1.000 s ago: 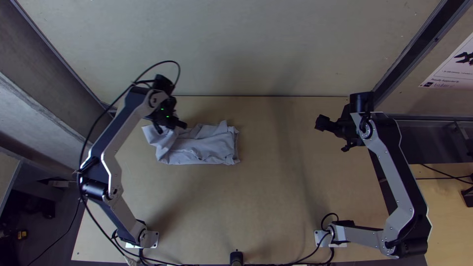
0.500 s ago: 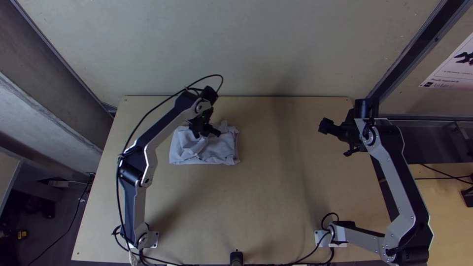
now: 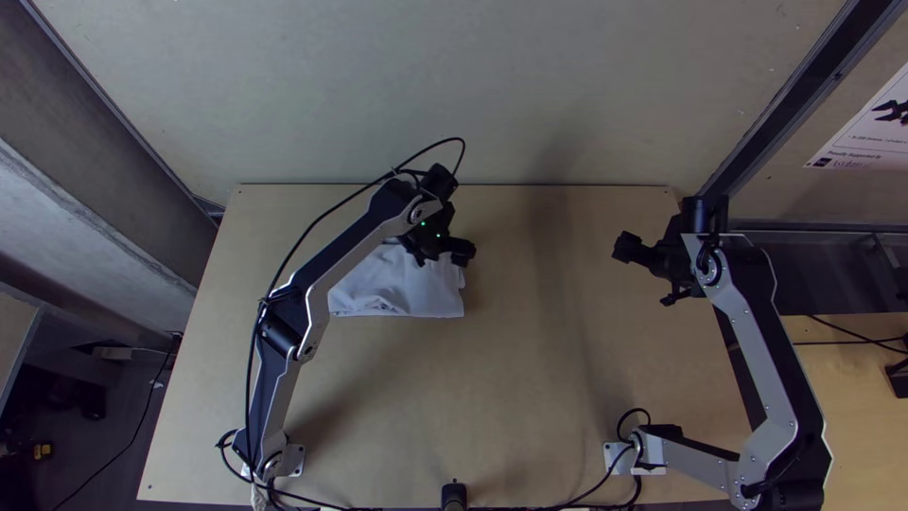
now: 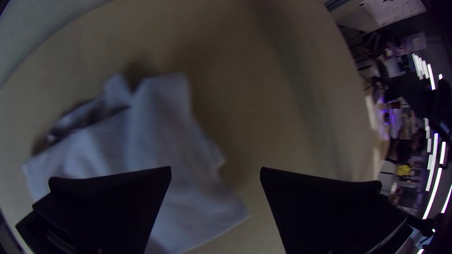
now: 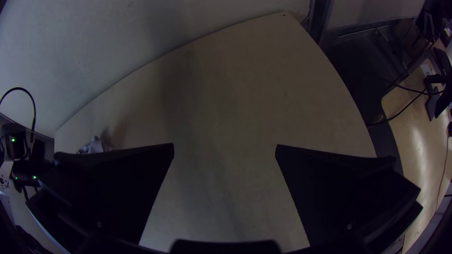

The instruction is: Fold the t-shirt

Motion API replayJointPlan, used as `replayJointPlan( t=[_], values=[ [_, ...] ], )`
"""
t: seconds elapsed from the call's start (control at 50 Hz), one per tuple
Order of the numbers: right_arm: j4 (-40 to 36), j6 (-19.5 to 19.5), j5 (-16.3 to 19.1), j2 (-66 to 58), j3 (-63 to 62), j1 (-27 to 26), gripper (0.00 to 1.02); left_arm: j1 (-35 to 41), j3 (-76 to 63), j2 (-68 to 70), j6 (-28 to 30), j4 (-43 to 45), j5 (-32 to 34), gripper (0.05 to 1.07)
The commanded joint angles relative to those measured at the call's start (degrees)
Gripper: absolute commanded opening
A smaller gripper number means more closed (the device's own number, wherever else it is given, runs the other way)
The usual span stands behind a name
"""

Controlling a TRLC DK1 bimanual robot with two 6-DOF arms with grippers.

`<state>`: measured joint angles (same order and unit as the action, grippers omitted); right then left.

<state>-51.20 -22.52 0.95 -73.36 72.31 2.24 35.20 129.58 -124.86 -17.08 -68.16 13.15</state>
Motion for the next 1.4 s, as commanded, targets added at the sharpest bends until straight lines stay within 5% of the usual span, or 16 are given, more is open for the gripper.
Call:
replayJointPlan(
  t=[0.0,0.36,0.66,0.94,1.18,1.38],
  values=[
    [0.5,-0.9,0.5,2.0,-1.9,-0.7,0.99,0.5,1.5,-2.6,-5.1,2.1,4.3,1.02],
    [0.8,-0.2,0.6,4.9,-3.6,-1.8,0.99,-1.3,1.6,-1.5,-4.5,3.3,4.3,1.02],
    [9.7,7.8,0.5,5.9,2.9,-2.5,0.99,-7.7,-2.8,11.7,3.9,3.8,-7.6,1.02],
    [16.5,17.1,-1.4,6.1,10.9,-0.7,0.99,-15.9,-9.1,28.2,9.4,5.2,-9.8,1.02],
    [22.6,21.3,-6.5,10.3,11.9,2.4,0.99,-25.5,-27.1,46.0,13.7,16.8,-9.6,1.02],
    [29.1,23.8,-7.2,19.5,5.7,3.0,0.99,-30.6,-47.0,62.8,17.0,29.2,-9.6,1.02]
  ],
)
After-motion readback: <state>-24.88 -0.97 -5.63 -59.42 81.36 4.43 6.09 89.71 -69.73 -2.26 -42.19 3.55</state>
